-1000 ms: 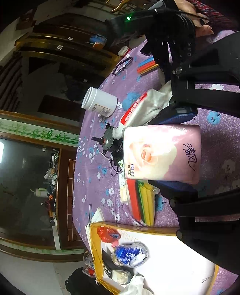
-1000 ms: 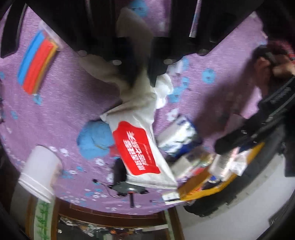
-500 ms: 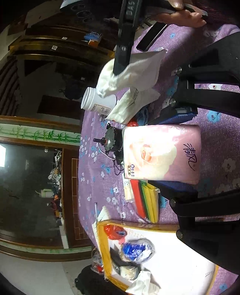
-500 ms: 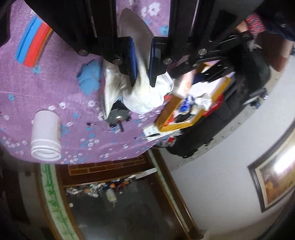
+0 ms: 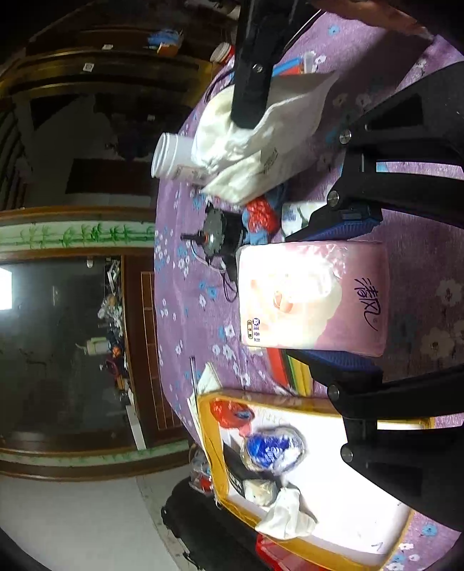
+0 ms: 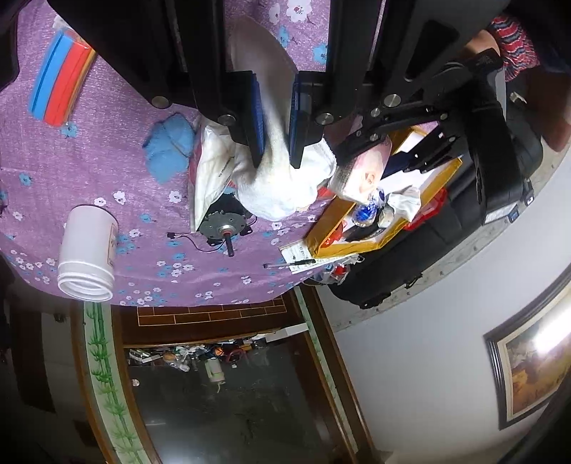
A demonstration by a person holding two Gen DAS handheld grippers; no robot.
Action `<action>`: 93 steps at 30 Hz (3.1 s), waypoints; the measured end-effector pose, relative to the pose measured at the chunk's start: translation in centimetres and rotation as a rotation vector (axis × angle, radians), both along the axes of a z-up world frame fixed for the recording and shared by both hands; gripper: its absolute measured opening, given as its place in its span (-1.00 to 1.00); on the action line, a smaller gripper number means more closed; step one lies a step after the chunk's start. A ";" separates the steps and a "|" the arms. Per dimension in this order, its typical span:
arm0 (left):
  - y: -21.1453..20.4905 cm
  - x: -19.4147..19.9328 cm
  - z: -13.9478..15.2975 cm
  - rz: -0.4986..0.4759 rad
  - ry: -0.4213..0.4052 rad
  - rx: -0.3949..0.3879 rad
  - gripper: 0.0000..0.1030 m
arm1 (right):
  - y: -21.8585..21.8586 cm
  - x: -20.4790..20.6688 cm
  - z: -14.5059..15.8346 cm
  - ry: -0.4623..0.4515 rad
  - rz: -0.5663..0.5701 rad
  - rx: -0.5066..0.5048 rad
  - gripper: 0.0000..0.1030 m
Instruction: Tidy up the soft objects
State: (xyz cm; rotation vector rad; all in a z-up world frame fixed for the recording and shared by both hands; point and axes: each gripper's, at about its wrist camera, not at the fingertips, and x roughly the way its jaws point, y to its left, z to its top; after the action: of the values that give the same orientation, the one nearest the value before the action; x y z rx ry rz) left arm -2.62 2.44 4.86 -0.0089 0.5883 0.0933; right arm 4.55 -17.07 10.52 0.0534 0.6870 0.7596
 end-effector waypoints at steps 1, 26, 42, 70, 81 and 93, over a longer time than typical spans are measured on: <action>0.1 0.0 0.0 0.005 0.002 0.000 -0.01 | 0.1 -0.1 0.0 -0.005 0.000 -0.005 -0.74; 0.0 0.3 -0.3 0.027 0.024 0.026 -0.01 | 0.6 0.2 -0.9 -0.001 -0.010 -0.019 -0.74; 0.1 -0.4 0.3 0.020 -0.021 0.012 -0.01 | 0.0 -0.2 0.0 -0.024 -0.014 0.047 -0.74; 4.7 -3.6 4.4 0.080 -0.135 -0.072 -0.01 | -0.7 -0.3 1.4 0.000 -0.024 0.142 -0.74; 10.9 -4.4 3.9 0.164 -0.139 -0.160 -0.01 | 5.2 -1.5 1.5 0.076 0.024 0.109 -0.74; 20.1 -6.6 1.6 0.347 -0.089 -0.243 -0.01 | 16.5 -1.6 2.1 0.151 0.145 0.100 -0.73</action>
State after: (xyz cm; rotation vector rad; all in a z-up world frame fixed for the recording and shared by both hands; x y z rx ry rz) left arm -9.23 22.52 6.49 -0.3504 0.5011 0.3564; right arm 2.98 -0.52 12.59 0.1544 0.8019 0.9362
